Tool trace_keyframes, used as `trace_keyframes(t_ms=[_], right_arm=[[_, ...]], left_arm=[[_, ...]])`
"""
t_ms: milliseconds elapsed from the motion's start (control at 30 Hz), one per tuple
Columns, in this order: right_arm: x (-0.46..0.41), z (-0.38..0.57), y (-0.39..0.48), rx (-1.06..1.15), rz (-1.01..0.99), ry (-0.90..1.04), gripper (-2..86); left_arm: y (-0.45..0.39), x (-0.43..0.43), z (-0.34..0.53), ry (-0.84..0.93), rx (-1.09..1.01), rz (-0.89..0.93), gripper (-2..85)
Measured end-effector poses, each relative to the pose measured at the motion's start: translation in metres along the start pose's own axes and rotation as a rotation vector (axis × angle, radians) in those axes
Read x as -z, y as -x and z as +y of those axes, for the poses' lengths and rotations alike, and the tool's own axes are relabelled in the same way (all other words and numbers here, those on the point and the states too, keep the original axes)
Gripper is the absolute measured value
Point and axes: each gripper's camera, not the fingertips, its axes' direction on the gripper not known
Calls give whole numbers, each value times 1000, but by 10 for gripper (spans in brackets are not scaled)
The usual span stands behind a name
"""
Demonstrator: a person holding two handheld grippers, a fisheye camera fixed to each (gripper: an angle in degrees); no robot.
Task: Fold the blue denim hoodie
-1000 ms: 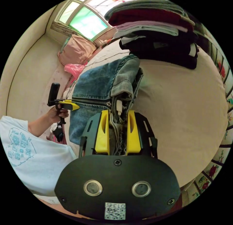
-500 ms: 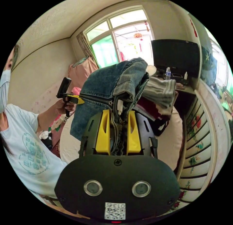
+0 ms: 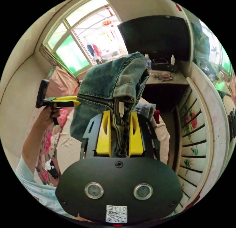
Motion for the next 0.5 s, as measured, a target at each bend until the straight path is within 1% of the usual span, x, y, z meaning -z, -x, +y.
trace_keyframes(t_ms=[33, 67, 100, 167, 433, 500], right_arm=[[-16, 2, 1, 7, 42, 17, 118], [-37, 8, 0, -14, 59, -13, 120], [-46, 15, 0, -32, 47, -81, 122], [-54, 21, 12, 15, 86, -125, 124], [-76, 47, 44, 12, 61, -200, 132], [-79, 56, 48, -22, -18, -215, 137]], left_arm=[[1, -15, 13, -64, -3, -39, 162], [5, -22, 28, -138, 47, -38, 157], [6, -24, 34, -161, 52, -46, 154], [9, -26, 59, -231, 61, -30, 148], [-8, 2, 139, -287, 55, -37, 150], [-9, 13, 161, -309, 77, -7, 156]])
